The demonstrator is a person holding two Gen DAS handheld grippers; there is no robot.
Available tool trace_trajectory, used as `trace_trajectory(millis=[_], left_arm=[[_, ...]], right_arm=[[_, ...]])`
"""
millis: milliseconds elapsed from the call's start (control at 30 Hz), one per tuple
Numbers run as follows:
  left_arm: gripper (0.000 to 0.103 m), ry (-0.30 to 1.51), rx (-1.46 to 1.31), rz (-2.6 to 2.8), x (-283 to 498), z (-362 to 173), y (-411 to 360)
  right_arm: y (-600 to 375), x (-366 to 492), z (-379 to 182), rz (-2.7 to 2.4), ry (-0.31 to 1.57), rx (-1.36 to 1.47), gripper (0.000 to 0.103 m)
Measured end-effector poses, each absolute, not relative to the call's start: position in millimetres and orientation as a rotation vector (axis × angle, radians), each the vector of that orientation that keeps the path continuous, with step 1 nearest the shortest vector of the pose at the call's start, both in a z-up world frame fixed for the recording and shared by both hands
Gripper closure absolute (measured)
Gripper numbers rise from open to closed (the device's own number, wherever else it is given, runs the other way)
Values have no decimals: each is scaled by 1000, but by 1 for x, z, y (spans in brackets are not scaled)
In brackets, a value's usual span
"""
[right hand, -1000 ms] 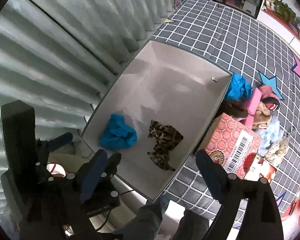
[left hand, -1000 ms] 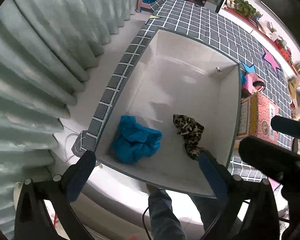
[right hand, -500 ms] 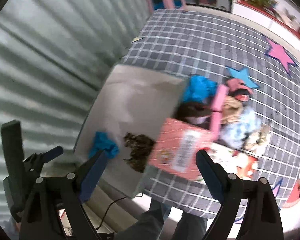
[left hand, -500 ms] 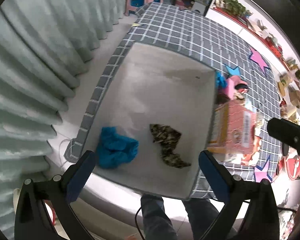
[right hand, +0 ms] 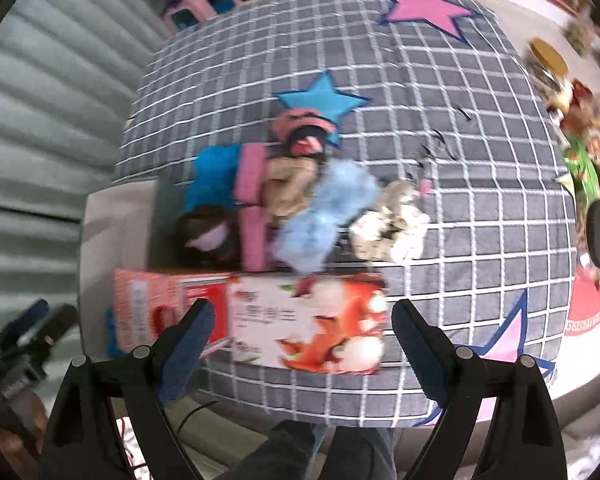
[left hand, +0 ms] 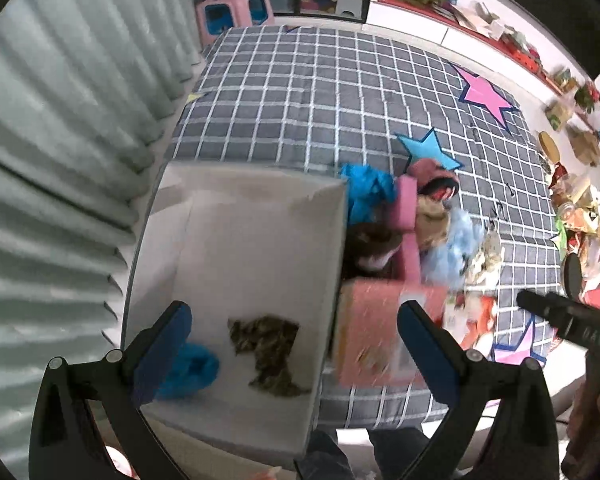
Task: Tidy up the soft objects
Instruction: 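Move both grippers back toward the pile of soft items, then grasp the pink knit hat with the left gripper while the right grasps the polka-dot scrunchie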
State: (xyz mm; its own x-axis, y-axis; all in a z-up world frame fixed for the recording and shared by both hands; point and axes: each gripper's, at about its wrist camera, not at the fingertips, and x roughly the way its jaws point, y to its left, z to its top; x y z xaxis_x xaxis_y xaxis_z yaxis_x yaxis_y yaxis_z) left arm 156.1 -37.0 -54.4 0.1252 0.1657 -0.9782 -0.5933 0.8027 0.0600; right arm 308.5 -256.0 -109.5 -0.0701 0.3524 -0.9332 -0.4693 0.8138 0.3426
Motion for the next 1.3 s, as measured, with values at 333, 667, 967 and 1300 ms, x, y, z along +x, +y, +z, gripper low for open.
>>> trace_trajectory(millis=[333,667,967,1300], left_arm=[[0,1437,-328,516,258,-86,-53],[0,1578,-330,426,358,-164,-77],[0,1677,-265,434,407,-229,-85],[44,1778,-246,407,416,-269,-93]], right_arm=[[-291,357,-166,570,1583,-61,12],[-293,382,-218,575,1664,-86,12],[-269,389,-249,644,1693,-139,12],[-238,380,-256,735,1637,-247,13]])
